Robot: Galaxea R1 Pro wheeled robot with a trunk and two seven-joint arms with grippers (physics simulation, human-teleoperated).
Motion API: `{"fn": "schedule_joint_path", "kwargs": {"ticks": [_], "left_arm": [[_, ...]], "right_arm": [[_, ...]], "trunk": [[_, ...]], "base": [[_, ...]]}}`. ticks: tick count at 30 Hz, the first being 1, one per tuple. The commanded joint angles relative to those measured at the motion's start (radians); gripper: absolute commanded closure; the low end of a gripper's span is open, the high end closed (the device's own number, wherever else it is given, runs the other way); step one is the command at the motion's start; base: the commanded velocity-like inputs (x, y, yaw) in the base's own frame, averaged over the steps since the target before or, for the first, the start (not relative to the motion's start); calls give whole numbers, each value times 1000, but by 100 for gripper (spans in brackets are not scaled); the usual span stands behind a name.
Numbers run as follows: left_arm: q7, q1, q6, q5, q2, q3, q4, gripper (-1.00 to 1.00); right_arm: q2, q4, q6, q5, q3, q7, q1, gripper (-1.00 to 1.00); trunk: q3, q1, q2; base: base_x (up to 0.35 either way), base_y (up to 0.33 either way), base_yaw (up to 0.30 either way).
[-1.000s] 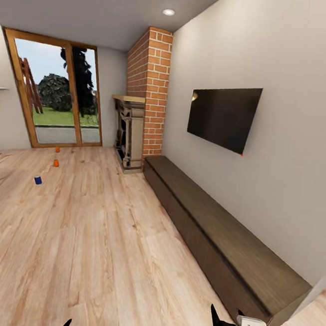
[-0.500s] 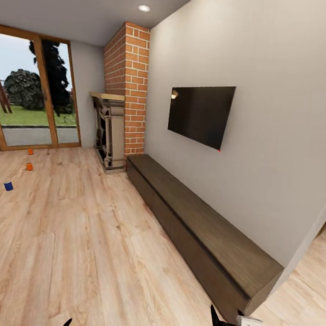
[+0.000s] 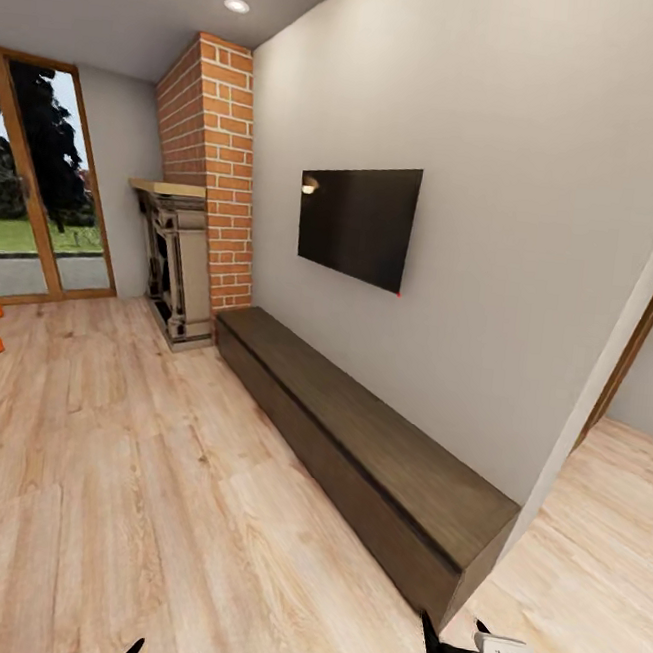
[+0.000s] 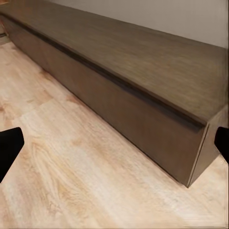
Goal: Put the three can of soda from the living room inside the tash can in the kitchen.
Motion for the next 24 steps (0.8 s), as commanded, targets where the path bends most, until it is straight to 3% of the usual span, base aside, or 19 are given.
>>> {"fn": "schedule_joint_path", "kwargs": {"ticks": [1,24], "left_arm": [[0,0,0,0,0,0,0,-100],[0,-18,-5,0,0,0,49,-100]], "right_arm": [[0,0,0,0,0,0,0,-100],[0,1,0,0,1,0,0,-100]], "trunk": [[0,0,0],[0,0,0]], "base": [[0,0,-251],[0,0,-251]]}}
